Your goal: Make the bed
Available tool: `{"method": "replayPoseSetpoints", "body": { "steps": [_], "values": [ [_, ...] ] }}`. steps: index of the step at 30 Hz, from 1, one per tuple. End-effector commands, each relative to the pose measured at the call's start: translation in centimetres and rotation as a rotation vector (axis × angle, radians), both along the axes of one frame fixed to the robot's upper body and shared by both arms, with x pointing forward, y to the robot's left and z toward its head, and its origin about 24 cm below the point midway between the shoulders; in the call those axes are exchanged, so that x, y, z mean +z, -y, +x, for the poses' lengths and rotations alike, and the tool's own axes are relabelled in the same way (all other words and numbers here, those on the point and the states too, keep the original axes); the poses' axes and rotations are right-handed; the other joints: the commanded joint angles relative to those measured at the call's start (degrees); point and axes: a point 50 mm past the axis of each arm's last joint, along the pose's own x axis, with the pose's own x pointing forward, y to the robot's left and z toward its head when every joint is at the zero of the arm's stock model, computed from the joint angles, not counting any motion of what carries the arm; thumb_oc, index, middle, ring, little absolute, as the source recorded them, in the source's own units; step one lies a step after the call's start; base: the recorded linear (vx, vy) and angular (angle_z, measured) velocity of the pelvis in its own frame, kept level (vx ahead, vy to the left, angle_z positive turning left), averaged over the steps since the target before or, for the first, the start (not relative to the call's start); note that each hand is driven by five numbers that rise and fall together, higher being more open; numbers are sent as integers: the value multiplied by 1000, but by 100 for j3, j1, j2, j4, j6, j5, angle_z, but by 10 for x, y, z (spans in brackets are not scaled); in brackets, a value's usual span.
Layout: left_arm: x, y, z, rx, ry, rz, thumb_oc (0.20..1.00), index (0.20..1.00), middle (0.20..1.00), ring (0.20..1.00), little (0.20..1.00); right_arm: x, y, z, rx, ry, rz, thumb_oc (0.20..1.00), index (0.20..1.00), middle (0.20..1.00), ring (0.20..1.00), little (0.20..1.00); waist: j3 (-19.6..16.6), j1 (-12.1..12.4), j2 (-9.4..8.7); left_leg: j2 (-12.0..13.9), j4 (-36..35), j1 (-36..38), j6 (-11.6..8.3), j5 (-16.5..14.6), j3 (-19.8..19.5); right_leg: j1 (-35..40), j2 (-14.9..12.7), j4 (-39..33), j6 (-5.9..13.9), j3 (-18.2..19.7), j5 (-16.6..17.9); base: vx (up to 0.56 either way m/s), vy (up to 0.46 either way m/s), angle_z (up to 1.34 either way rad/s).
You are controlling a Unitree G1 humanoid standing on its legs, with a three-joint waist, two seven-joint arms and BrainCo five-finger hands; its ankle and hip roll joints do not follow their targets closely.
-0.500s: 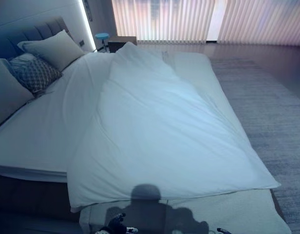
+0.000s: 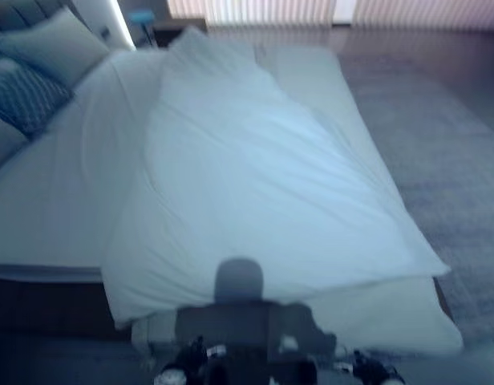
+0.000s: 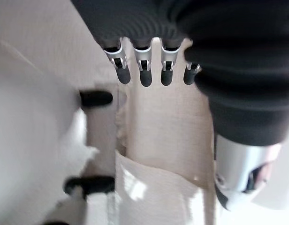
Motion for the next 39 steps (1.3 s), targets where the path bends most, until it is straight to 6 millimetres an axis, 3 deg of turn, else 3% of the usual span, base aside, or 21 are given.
{"method": "replayPoseSetpoints", "body": {
  "steps": [1,7,10,16,24,31,32,33,35,39],
  "values": [
    [8,11,17,149,52,-101,1000,1000,1000,1000,1000,9,-9,17,-41,115,30,1000,1000,1000,1000,1000,155,-227,-244,-338,710,-621,199,-218,-109,-296,-67,21,239,59,355,-173,-32,6],
    [38,17,61,340,188,-228,1000,1000,1000,1000,1000,28,-22,47,-41,248,59,1000,1000,1000,1000,1000,380,-375,-393,-183,1498,-1636,130,-337,-31,-1311,-75,763,198,92,237,-101,-24,-1],
    [48,16,72,399,224,-263,1000,1000,1000,1000,1000,34,-24,54,-43,283,70,1000,1000,1000,1000,1000,430,-422,-423,-141,1672,-1825,113,-396,12,-1517,-82,932,207,109,190,-44,11,-10],
    [87,15,112,540,361,-381,1000,1000,1000,1000,1000,56,-34,76,-6,412,90,1000,1000,1000,1000,1000,553,-621,-532,-49,1910,-2229,103,-455,77,-1924,-33,1105,189,190,185,-21,8,-15],
    [132,10,146,634,497,-454,1000,1000,1000,1000,1000,73,-33,86,18,510,83,1000,1000,1000,1000,1000,541,-869,-636,40,1860,-2398,48,-413,140,-2139,55,1008,177,251,232,7,-5,-9],
    [167,-2,167,692,606,-486,1000,1000,1000,1000,1000,73,-26,83,34,513,61,1000,1000,1000,1000,1000,430,-1010,-672,103,1941,-2501,12,-447,201,-2289,93,1033,168,308,250,10,-2,-5],
    [171,-2,169,699,617,-495,915,915,915,915,915,72,-26,81,39,508,61,1000,1000,1000,1000,1000,397,-1035,-666,104,1926,-2506,9,-444,196,-2309,99,1044,166,314,247,24,-7,-6],
    [177,-3,171,703,639,-507,586,586,586,586,586,71,-25,79,36,502,58,1000,1000,1000,1000,1000,371,-1041,-661,106,1920,-2502,8,-449,199,-2311,101,1041,163,324,242,31,-13,-6],
    [179,-3,172,702,652,-507,200,200,200,200,200,69,-23,76,36,495,57,1000,1000,1000,1000,1000,325,-1040,-647,104,1915,-2503,3,-449,191,-2308,98,1032,161,318,240,19,-12,-4],
    [187,0,175,718,687,-548,200,200,200,200,200,68,-27,75,46,496,72,1000,1000,1000,1000,1000,306,-1026,-634,92,1904,-2491,7,-448,180,-2298,98,1045,155,313,238,0,0,0]
  ]
}}
